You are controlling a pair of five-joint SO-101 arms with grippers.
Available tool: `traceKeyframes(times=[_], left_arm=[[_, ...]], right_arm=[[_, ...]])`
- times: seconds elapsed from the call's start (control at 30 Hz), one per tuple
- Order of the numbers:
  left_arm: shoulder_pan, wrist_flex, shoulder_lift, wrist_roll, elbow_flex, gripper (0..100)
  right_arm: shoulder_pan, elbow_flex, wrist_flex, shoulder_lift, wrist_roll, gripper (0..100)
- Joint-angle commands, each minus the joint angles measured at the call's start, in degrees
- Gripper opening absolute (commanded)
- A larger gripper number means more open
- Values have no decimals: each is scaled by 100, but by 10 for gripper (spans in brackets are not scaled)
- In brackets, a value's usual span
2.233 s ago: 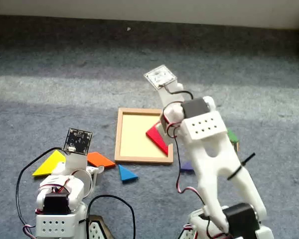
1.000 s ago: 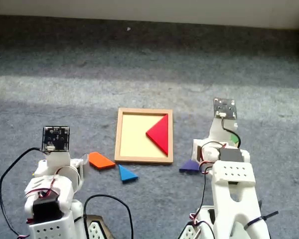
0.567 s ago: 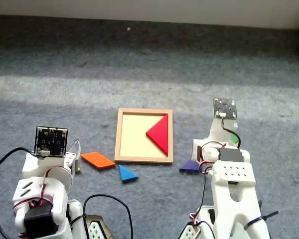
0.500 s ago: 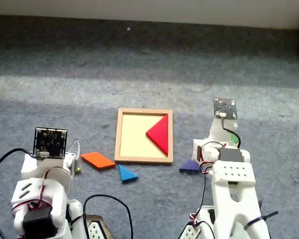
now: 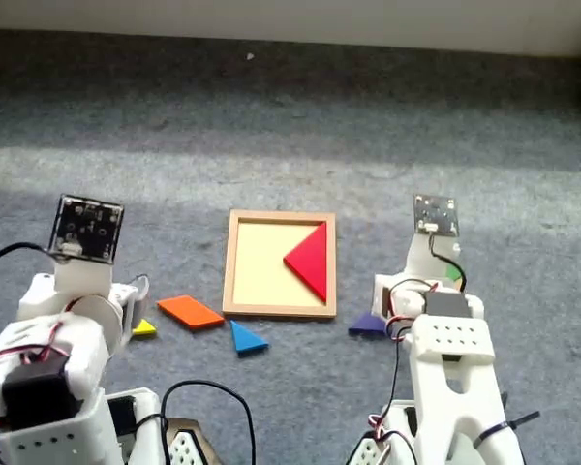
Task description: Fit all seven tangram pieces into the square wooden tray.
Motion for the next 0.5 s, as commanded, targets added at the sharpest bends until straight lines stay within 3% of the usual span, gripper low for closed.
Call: traceKeyframes(times=[0.0, 0.13, 0.33, 0.47], left_arm=[[-101, 158, 708, -1002, -374, 242], [-382, 316, 1262, -1820, -374, 242], [-1508, 246, 1727, -1925, -382, 242], [-2264, -686, 1833, -1952, -356, 244]], right_arm=[[66, 127, -444, -127, -44, 5], [66, 171, -497, -154, -44, 5], [66, 171, -505, -154, -44, 5], [57, 180, -505, -154, -44, 5]])
